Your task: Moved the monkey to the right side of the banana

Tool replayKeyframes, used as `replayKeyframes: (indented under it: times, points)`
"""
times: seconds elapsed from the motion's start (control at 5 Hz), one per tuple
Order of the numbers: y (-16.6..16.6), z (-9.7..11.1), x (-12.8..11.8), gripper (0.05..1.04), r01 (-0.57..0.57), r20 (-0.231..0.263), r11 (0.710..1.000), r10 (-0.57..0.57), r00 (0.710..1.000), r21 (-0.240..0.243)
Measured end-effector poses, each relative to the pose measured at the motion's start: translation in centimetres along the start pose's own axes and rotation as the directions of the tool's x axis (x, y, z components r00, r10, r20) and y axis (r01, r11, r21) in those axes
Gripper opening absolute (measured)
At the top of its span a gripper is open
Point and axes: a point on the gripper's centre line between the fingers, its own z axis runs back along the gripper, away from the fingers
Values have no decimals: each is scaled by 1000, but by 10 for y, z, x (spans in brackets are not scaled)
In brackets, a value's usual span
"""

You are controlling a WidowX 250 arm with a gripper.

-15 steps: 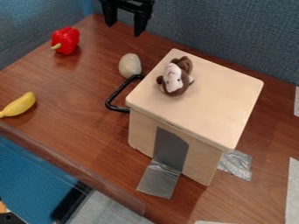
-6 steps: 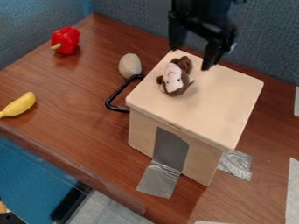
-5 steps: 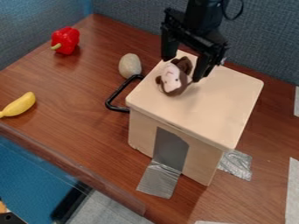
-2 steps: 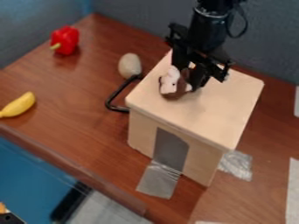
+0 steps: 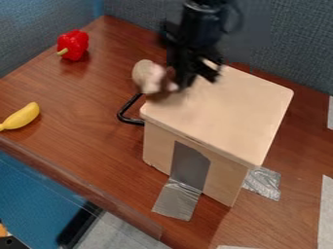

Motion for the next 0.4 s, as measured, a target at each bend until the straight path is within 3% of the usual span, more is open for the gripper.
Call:
replayKeyframes:
  times: [0.2,0.4]
  points:
    - [22,-1,-26,103,-5,1,1000,5,1000,15]
    - [48,-20,-57,103,-61,-26,997,62,998,45]
